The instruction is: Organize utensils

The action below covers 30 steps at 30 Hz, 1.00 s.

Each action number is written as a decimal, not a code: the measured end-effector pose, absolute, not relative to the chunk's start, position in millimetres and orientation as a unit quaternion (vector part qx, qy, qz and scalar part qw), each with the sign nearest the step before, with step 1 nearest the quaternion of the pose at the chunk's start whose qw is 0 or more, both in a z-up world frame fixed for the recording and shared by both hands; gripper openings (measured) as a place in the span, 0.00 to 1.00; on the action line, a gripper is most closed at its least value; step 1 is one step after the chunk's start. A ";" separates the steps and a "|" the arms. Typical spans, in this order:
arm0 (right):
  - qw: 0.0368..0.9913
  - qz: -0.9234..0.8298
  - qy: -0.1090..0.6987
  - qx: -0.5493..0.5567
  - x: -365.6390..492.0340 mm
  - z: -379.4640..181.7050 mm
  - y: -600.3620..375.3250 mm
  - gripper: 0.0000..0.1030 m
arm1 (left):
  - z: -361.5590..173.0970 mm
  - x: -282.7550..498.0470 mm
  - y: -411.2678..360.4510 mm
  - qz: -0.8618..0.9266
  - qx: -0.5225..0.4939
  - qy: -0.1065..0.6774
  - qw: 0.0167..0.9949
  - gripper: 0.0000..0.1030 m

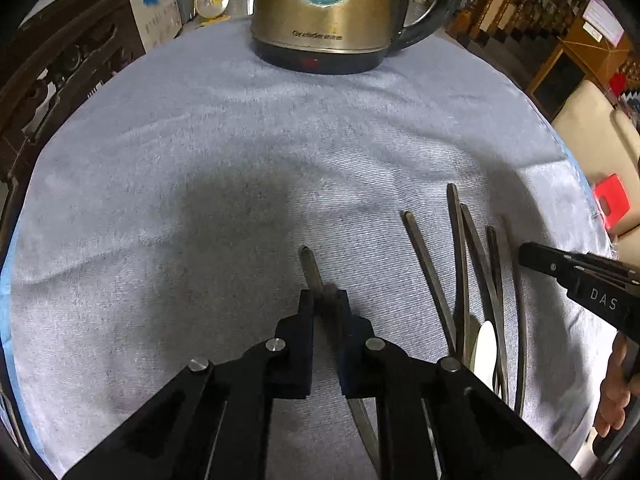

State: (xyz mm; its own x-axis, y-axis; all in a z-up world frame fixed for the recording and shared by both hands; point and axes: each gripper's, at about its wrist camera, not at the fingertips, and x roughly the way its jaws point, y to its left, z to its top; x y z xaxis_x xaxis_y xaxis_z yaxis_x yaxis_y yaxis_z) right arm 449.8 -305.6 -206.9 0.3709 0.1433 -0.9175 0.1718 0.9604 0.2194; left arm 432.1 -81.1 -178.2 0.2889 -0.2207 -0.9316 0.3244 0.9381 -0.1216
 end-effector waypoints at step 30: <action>0.871 0.029 0.467 0.149 367.7 -124.4 -304.3 0.05 | -97.4 375.3 -47.5 -0.157 0.013 0.450 0.879 0.05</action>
